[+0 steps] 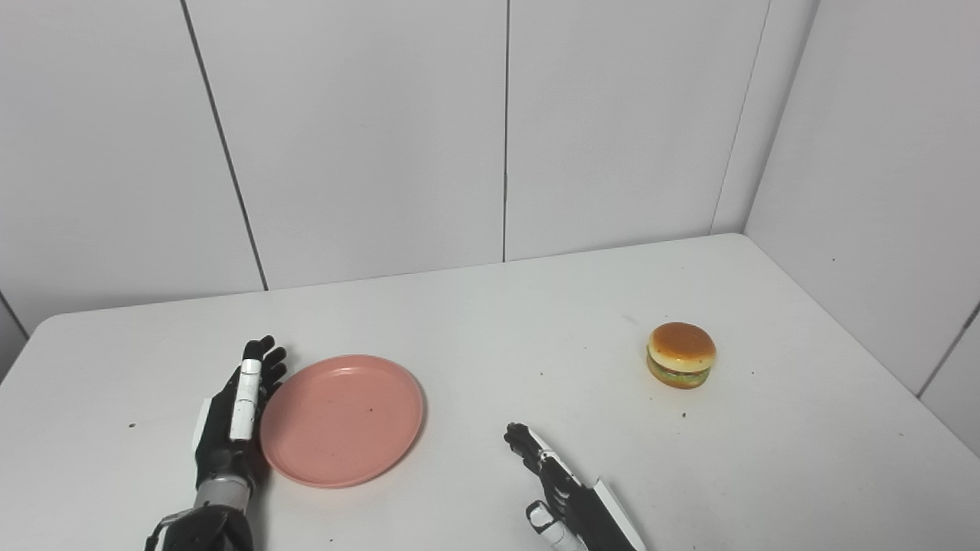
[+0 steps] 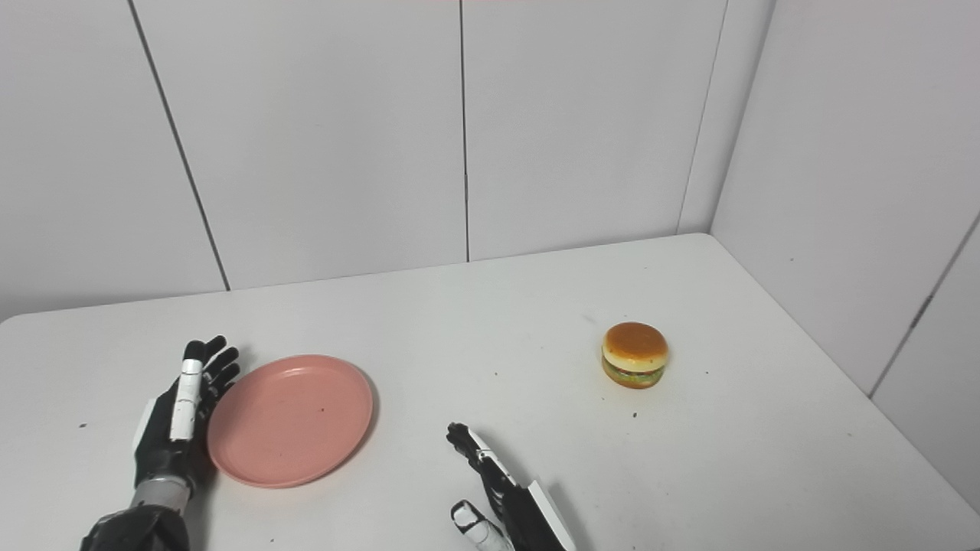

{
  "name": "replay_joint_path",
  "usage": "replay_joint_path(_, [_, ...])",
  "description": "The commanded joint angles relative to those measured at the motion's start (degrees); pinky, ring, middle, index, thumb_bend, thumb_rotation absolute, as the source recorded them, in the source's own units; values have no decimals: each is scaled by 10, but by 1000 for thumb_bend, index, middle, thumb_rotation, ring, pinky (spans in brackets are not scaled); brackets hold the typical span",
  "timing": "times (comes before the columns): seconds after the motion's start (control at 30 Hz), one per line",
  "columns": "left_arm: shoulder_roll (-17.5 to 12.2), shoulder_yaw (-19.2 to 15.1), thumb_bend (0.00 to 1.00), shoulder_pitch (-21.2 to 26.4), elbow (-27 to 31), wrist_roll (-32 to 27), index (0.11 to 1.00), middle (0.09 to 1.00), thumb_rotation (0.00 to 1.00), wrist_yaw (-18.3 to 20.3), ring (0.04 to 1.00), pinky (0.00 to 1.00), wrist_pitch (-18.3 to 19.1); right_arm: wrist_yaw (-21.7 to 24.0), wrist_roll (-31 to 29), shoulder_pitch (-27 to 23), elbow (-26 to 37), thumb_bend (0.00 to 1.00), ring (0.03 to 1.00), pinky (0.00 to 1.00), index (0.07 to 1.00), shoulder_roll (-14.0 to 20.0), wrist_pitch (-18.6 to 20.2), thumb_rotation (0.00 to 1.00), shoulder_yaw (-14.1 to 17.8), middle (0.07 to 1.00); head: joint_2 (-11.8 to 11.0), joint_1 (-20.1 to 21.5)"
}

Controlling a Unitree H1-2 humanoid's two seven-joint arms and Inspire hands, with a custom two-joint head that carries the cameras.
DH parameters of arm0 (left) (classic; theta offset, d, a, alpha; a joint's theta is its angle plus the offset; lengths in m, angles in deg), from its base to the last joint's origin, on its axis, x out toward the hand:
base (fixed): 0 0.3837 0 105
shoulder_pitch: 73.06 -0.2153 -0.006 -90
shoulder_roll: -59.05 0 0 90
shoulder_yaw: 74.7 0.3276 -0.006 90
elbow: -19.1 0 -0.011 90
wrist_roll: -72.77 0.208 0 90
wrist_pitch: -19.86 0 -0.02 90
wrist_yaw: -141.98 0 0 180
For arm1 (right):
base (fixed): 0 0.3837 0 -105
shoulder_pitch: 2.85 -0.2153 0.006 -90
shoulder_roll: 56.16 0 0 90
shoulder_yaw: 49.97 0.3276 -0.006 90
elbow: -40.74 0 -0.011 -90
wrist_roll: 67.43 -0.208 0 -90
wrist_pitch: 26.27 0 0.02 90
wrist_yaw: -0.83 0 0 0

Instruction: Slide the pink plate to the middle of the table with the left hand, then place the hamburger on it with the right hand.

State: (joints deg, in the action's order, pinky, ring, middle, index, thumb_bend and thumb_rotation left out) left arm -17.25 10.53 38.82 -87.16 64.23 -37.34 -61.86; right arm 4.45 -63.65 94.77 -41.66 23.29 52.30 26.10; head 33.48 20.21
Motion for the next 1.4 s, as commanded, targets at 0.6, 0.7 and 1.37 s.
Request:
replay_joint_path(0.6, [21, 38, 854, 30, 41, 12, 831, 886, 847, 11, 912, 837, 22, -11, 17, -11, 1, 820, 965, 1000, 934, -29, 21, 946, -11, 942, 7, 21])
replay_joint_path(0.7, [25, 41, 851, 30, 43, 14, 829, 888, 845, 11, 917, 824, 24, -11, 17, -12, 0, 816, 966, 1000, 935, -28, 20, 948, -9, 942, 7, 20])
replay_joint_path(1.37, [27, 41, 833, 31, 17, 14, 839, 897, 862, 15, 927, 843, 10, -67, 200, -4, 141, 810, 881, 823, 984, -15, 142, 793, 26, 940, 5, 19])
